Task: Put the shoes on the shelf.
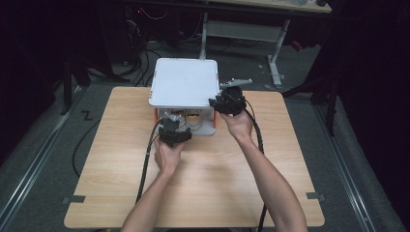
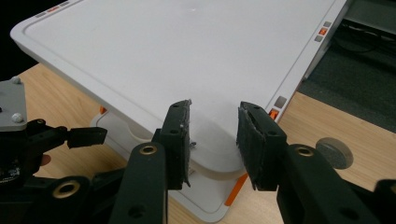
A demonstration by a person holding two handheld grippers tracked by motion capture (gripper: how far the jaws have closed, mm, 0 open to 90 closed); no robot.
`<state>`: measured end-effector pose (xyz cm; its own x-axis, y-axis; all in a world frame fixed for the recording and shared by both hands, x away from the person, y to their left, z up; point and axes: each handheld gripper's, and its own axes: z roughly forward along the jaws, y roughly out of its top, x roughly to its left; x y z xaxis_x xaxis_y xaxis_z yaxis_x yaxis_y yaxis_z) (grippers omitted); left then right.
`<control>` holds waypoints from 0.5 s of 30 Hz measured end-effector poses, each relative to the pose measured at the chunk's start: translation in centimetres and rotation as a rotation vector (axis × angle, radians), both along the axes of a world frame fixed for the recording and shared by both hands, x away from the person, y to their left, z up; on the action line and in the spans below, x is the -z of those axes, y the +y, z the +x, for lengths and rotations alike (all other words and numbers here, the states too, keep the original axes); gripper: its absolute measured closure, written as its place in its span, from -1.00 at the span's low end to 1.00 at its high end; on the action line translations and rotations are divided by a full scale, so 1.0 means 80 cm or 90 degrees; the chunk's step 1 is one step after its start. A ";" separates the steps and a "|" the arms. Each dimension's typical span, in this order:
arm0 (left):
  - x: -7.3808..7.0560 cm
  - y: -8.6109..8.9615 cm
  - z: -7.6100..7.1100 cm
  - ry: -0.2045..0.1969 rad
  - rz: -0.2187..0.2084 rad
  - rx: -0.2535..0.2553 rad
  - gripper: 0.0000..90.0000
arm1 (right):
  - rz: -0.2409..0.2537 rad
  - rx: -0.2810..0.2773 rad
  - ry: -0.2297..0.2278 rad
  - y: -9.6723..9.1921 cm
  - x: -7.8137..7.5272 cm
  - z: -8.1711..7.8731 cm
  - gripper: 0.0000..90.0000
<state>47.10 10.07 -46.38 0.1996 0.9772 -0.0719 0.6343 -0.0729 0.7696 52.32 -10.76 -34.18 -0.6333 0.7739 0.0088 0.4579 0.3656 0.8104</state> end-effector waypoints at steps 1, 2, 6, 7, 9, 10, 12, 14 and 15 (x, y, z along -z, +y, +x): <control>0.000 0.000 -0.002 -0.003 0.002 0.002 -0.36 | -0.004 -0.002 -0.002 0.000 0.000 -0.002 0.41; 0.000 0.000 -0.003 -0.004 0.004 0.006 -0.36 | -0.005 -0.003 -0.002 -0.001 -0.001 -0.003 0.40; -0.006 0.002 -0.008 -0.013 0.012 0.013 -0.35 | -0.008 -0.001 -0.009 -0.004 -0.001 -0.007 0.36; -0.008 0.003 -0.009 -0.015 0.013 0.014 -0.35 | -0.019 0.000 -0.020 -0.004 0.000 -0.010 0.36; -0.012 0.005 -0.012 -0.022 0.013 0.014 -0.34 | -0.023 0.001 -0.026 -0.006 0.001 -0.012 0.35; -0.014 0.006 -0.014 -0.022 0.012 0.018 -0.34 | -0.019 0.003 -0.027 -0.009 0.001 -0.012 0.35; -0.017 0.008 -0.016 -0.028 0.015 0.019 -0.33 | -0.017 0.008 -0.025 -0.013 0.002 -0.013 0.34; -0.019 0.010 -0.019 -0.031 0.017 0.021 -0.33 | -0.015 0.009 -0.026 -0.017 0.002 -0.015 0.34; -0.021 0.011 -0.020 -0.033 0.016 0.022 -0.33 | -0.014 0.008 -0.026 -0.019 0.001 -0.016 0.33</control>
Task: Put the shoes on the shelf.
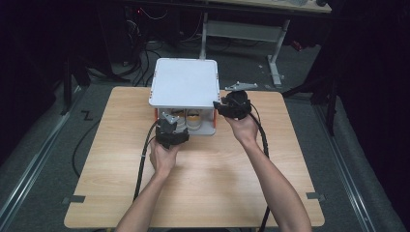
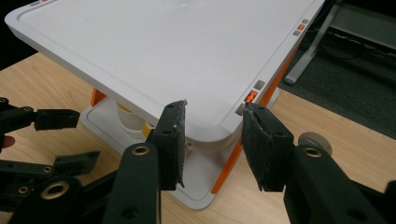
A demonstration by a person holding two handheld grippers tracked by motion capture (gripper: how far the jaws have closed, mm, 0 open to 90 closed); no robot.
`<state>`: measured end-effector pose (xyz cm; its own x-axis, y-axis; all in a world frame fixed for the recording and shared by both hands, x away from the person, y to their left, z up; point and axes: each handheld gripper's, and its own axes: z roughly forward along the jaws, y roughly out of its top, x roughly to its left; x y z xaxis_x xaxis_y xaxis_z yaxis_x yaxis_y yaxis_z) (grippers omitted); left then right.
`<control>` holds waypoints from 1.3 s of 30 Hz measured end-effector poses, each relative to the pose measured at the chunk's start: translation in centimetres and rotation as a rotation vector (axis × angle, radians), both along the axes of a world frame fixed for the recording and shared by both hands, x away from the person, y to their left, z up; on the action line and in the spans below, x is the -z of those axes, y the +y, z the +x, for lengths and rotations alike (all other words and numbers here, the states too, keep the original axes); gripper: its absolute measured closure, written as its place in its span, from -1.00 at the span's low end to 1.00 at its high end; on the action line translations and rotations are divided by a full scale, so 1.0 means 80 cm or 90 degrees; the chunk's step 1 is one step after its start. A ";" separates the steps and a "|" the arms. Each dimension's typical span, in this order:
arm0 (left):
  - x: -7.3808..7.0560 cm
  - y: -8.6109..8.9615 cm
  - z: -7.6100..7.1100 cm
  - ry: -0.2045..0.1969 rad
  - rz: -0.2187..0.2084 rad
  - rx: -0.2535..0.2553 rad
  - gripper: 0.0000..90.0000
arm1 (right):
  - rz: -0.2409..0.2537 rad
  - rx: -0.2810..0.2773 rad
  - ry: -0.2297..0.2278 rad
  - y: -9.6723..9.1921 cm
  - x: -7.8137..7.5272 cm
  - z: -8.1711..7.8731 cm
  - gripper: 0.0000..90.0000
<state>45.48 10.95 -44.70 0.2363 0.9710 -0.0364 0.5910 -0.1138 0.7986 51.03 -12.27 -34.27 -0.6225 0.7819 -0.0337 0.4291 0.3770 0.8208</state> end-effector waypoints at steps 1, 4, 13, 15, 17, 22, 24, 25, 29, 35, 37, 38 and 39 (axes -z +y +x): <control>-0.002 0.001 -0.002 -0.004 -0.004 0.000 -0.33 | 0.003 0.000 -0.001 -0.002 0.000 -0.001 0.33; -0.007 0.004 -0.006 -0.010 -0.016 0.006 -0.31 | 0.008 0.000 0.000 -0.009 -0.001 -0.006 0.32; -0.025 0.014 -0.020 -0.027 -0.033 0.040 -0.23 | 0.007 0.010 -0.003 -0.027 -0.006 -0.010 0.29; -0.028 0.015 -0.024 -0.033 -0.034 0.047 -0.23 | 0.013 0.010 -0.007 -0.032 -0.007 -0.013 0.29; -0.031 0.016 -0.027 -0.038 -0.032 0.052 -0.21 | 0.016 0.011 -0.008 -0.036 -0.006 -0.015 0.28; -0.038 0.021 -0.036 -0.047 -0.041 0.064 -0.21 | 0.028 0.017 -0.010 -0.047 -0.003 -0.023 0.27; -0.041 0.024 -0.039 -0.051 -0.048 0.064 -0.21 | 0.030 0.018 -0.008 -0.050 -0.004 -0.025 0.26; -0.043 0.026 -0.041 -0.050 -0.048 0.067 -0.21 | 0.032 0.019 -0.008 -0.052 -0.005 -0.027 0.25; -0.049 0.031 -0.048 -0.050 -0.039 0.065 -0.19 | 0.042 0.017 -0.015 -0.061 -0.006 -0.035 0.25; -0.056 0.037 -0.058 -0.061 -0.029 0.068 -0.24 | 0.056 0.019 -0.017 -0.077 -0.003 -0.051 0.22; -0.058 0.039 -0.061 -0.068 -0.032 0.069 -0.26 | 0.065 0.019 -0.019 -0.082 -0.003 -0.057 0.21; -0.059 0.040 -0.064 -0.070 -0.036 0.070 -0.27 | 0.068 0.018 -0.020 -0.085 -0.002 -0.058 0.21; -0.059 0.041 -0.065 -0.071 -0.037 0.072 -0.28 | 0.066 0.018 -0.018 -0.088 0.000 -0.061 0.19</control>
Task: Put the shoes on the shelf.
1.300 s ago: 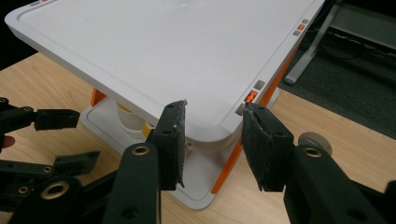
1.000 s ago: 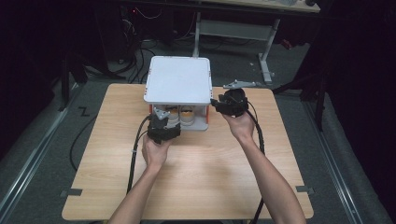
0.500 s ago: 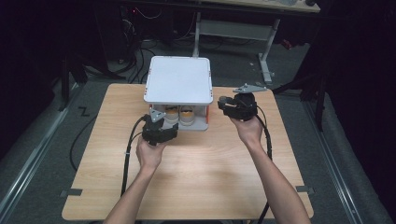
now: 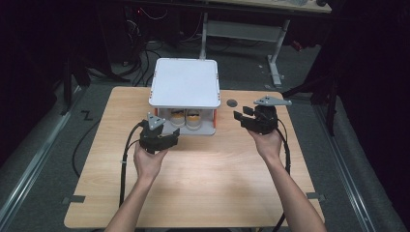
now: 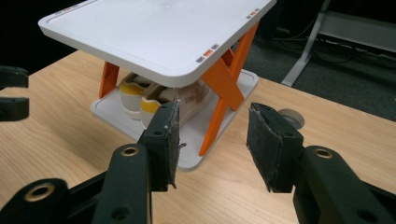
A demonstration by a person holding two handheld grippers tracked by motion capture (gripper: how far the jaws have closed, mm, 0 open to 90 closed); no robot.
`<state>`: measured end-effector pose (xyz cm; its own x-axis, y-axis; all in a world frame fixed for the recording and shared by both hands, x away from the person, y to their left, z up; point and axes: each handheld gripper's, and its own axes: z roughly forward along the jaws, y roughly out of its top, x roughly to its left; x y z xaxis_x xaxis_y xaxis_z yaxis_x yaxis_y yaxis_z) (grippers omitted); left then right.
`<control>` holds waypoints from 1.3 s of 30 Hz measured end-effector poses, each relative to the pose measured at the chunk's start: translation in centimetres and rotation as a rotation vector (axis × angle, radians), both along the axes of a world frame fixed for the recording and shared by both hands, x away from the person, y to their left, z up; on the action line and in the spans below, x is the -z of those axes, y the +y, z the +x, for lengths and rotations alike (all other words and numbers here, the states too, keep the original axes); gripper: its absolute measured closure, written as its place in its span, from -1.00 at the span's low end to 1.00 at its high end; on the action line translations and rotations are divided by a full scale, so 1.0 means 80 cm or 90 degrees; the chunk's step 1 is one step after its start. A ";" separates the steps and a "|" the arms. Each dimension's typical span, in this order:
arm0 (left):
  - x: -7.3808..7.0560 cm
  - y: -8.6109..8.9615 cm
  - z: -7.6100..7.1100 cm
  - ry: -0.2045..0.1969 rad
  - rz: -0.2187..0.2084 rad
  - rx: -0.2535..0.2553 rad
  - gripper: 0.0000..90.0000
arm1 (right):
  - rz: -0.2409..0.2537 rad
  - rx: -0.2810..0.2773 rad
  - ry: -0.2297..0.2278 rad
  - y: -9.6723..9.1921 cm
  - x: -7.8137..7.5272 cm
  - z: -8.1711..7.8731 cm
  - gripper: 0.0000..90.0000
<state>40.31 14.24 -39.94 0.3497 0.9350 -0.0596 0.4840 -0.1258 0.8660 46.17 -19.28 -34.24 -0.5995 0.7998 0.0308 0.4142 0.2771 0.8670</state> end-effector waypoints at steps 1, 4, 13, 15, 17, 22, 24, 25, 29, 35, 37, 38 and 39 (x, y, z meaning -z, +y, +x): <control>-0.001 0.001 -0.002 -0.002 -0.003 0.001 -0.29 | 0.000 0.002 0.000 -0.002 0.001 -0.001 0.19; -0.002 0.005 -0.007 -0.008 -0.006 0.002 -0.31 | 0.012 0.006 -0.005 -0.011 0.004 -0.008 0.17; -0.009 0.015 -0.022 -0.020 -0.017 0.008 -0.37 | 0.034 0.020 -0.013 -0.039 0.013 -0.024 0.14; -0.010 0.016 -0.026 -0.019 -0.010 0.013 -0.38 | 0.038 0.022 -0.015 -0.044 0.016 -0.028 0.13; -0.010 0.018 -0.028 -0.015 -0.008 0.016 -0.39 | 0.038 0.026 -0.015 -0.050 0.020 -0.032 0.13; -0.009 0.026 -0.036 -0.014 -0.018 0.013 -0.41 | 0.051 0.033 -0.015 -0.066 0.029 -0.041 0.14; -0.008 0.030 -0.039 -0.016 -0.023 0.015 -0.41 | 0.057 0.042 -0.020 -0.073 0.032 -0.046 0.14; -0.008 0.032 -0.041 -0.015 -0.027 0.017 -0.41 | 0.062 0.043 -0.021 -0.076 0.033 -0.047 0.14; -0.007 0.037 -0.046 -0.016 -0.037 0.015 -0.42 | 0.072 0.050 -0.018 -0.087 0.038 -0.053 0.14; -0.004 0.046 -0.053 -0.016 -0.050 0.013 -0.43 | 0.083 0.058 -0.015 -0.101 0.048 -0.062 0.13; -0.002 0.050 -0.055 -0.015 -0.053 0.018 -0.43 | 0.085 0.060 -0.015 -0.106 0.052 -0.066 0.13; 0.000 0.052 -0.056 -0.012 -0.057 0.024 -0.43 | 0.085 0.060 -0.014 -0.109 0.054 -0.069 0.13; 0.002 0.055 -0.057 -0.010 -0.060 0.028 -0.43 | 0.087 0.064 -0.011 -0.112 0.057 -0.071 0.13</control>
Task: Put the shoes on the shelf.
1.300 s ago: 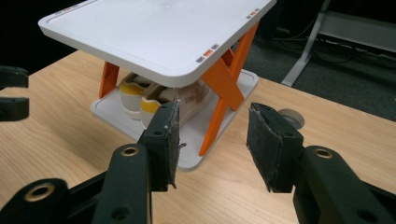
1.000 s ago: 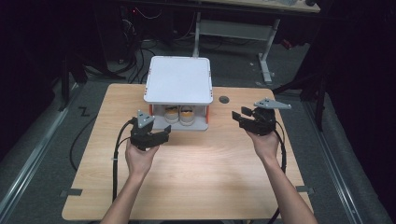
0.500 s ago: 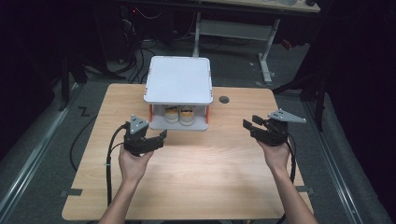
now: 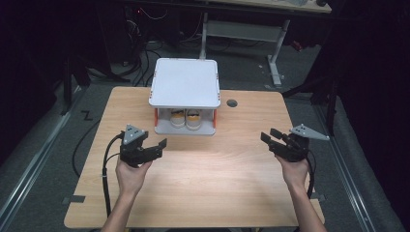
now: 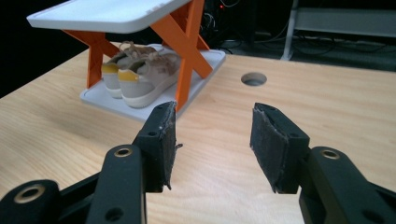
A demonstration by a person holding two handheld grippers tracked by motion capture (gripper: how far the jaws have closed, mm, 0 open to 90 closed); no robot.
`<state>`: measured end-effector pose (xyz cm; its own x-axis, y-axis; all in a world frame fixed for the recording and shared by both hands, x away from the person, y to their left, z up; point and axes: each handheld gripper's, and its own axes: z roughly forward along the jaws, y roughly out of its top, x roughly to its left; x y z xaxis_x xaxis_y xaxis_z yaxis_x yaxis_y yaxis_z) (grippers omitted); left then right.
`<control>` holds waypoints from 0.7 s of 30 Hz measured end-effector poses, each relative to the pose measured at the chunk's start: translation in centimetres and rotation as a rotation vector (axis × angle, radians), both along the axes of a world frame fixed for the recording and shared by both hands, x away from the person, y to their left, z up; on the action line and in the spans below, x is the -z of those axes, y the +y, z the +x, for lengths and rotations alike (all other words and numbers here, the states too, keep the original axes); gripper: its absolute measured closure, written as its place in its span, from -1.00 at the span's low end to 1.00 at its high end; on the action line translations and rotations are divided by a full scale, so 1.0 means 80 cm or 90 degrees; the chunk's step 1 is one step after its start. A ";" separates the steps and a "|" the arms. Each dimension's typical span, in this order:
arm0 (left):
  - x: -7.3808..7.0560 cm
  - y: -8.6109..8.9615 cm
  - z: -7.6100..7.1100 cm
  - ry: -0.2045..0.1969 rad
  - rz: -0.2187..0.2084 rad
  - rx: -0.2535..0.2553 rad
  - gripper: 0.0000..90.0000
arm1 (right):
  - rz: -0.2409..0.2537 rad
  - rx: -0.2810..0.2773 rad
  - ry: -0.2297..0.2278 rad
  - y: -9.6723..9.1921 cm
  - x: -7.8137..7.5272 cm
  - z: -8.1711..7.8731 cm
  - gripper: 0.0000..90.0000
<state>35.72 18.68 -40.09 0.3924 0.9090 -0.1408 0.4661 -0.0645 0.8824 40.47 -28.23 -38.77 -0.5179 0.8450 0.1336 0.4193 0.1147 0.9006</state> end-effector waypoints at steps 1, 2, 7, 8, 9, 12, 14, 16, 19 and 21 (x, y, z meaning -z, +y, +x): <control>0.001 0.002 -0.001 0.001 -0.001 0.001 -0.44 | 0.006 0.001 0.006 -0.005 0.004 -0.003 0.13; 0.004 0.005 -0.003 0.003 -0.005 0.004 -0.44 | 0.008 0.005 0.009 -0.008 0.006 -0.005 0.12; 0.012 0.013 -0.010 0.010 -0.006 0.005 -0.44 | 0.029 0.021 0.023 -0.031 0.022 -0.015 0.11; 0.014 0.015 -0.012 0.011 -0.009 0.003 -0.44 | 0.032 0.023 0.025 -0.033 0.024 -0.017 0.11; 0.015 0.016 -0.013 0.011 -0.010 0.001 -0.44 | 0.034 0.026 0.028 -0.037 0.027 -0.020 0.10; 0.021 0.020 -0.015 0.011 -0.017 -0.009 -0.44 | 0.036 0.028 0.032 -0.040 0.035 -0.023 0.10; 0.028 0.021 -0.017 0.015 -0.018 -0.017 -0.43 | 0.035 0.029 0.036 -0.041 0.041 -0.025 0.09; 0.036 0.022 -0.017 0.024 -0.012 -0.023 -0.43 | 0.028 0.032 0.041 -0.041 0.049 -0.026 0.08; 0.046 0.025 -0.017 0.036 -0.011 -0.031 -0.43 | 0.020 0.038 0.053 -0.041 0.062 -0.028 0.07; 0.053 0.027 -0.018 0.042 -0.010 -0.035 -0.42 | 0.018 0.040 0.061 -0.041 0.069 -0.029 0.07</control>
